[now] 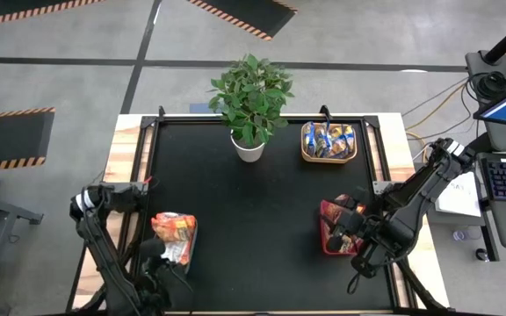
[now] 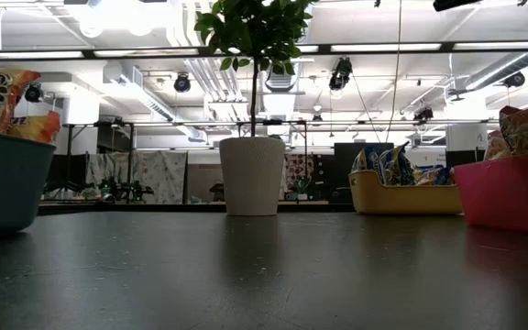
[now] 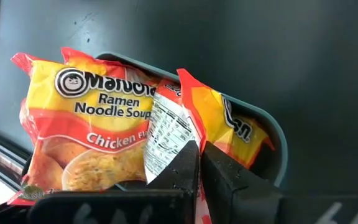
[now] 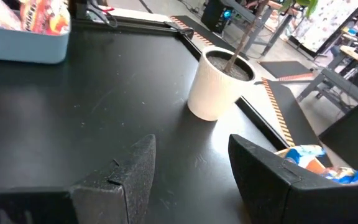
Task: Sort Maruchan noodles
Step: Adjust the orange noodle pack into the blue bin
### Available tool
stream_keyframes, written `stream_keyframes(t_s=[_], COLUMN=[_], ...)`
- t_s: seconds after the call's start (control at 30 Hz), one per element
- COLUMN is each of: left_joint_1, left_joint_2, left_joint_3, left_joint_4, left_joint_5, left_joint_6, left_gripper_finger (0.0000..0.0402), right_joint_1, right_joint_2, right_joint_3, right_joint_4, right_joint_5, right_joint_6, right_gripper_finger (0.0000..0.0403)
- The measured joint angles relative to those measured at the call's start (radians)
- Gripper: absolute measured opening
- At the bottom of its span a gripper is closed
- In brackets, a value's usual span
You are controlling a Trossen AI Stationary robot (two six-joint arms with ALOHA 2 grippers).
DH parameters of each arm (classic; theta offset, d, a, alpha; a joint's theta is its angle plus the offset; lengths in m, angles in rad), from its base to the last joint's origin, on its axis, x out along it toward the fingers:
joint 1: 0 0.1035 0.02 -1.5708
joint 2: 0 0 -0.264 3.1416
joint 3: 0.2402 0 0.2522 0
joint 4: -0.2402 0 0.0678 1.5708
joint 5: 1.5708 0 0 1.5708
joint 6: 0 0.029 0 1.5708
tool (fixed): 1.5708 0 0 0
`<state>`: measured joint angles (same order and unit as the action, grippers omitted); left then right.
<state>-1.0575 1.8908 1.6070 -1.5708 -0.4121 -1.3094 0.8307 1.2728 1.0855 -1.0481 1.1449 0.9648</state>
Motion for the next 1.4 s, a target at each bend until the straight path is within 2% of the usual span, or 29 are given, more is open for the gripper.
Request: stream_keyframes(t_s=[0.13,0.23,0.33,0.43,0.5,0.6,0.7,0.8,0.9,1.13,1.4], left_joint_1=[0.022,0.024,0.024,0.025,0.025,0.025,0.025,0.025,0.025,0.025,0.028], left_joint_2=[0.0,0.0,0.0,0.0,0.0,0.0,0.0,0.0,0.0,0.0,0.0], left_joint_3=[-0.013,-0.015,-0.015,-0.015,-0.015,-0.015,-0.015,-0.015,-0.015,-0.015,-0.015], left_joint_4=[0.0,0.0,0.0,0.0,0.0,0.0,0.0,0.0,0.0,0.0,0.0], left_joint_5=[-0.008,-0.032,-0.035,-0.035,-0.035,-0.034,-0.034,-0.034,-0.033,-0.031,-0.031], left_joint_6=[0.005,0.006,0.006,0.006,0.005,-0.001,-0.002,-0.003,-0.006,-0.009,-0.018], left_gripper_finger=[0.0,0.0,0.0,0.0,0.0,0.0,0.0,0.0,0.0,0.0,0.0], right_joint_1=[-0.004,-0.037,-0.101,-0.186,-0.25,-0.342,-0.42,-0.479,-0.511,-0.535,-0.541], right_joint_2=[0.019,0.072,0.146,0.227,0.282,0.374,0.47,0.561,0.65,0.807,0.968], right_joint_3=[-0.008,-0.01,-0.01,-0.01,-0.01,-0.01,0.011,0.078,0.167,0.397,0.595], right_joint_4=[0.156,0.385,0.68,0.988,1.18,1.444,1.6,1.629,1.626,1.515,1.51], right_joint_5=[-0.008,-0.057,-0.154,-0.346,-0.511,-0.751,-0.939,-1.053,-1.116,-1.127,-1.128], right_joint_6=[-0.135,-0.348,-0.63,-0.882,-0.988,-1.063,-1.05,-0.978,-0.958,-0.998,-1.002], right_gripper_finger=[0.0193,0.0186,0.0175,0.0161,0.0151,0.0137,0.0128,0.0131,0.0148,0.0206,0.0248])
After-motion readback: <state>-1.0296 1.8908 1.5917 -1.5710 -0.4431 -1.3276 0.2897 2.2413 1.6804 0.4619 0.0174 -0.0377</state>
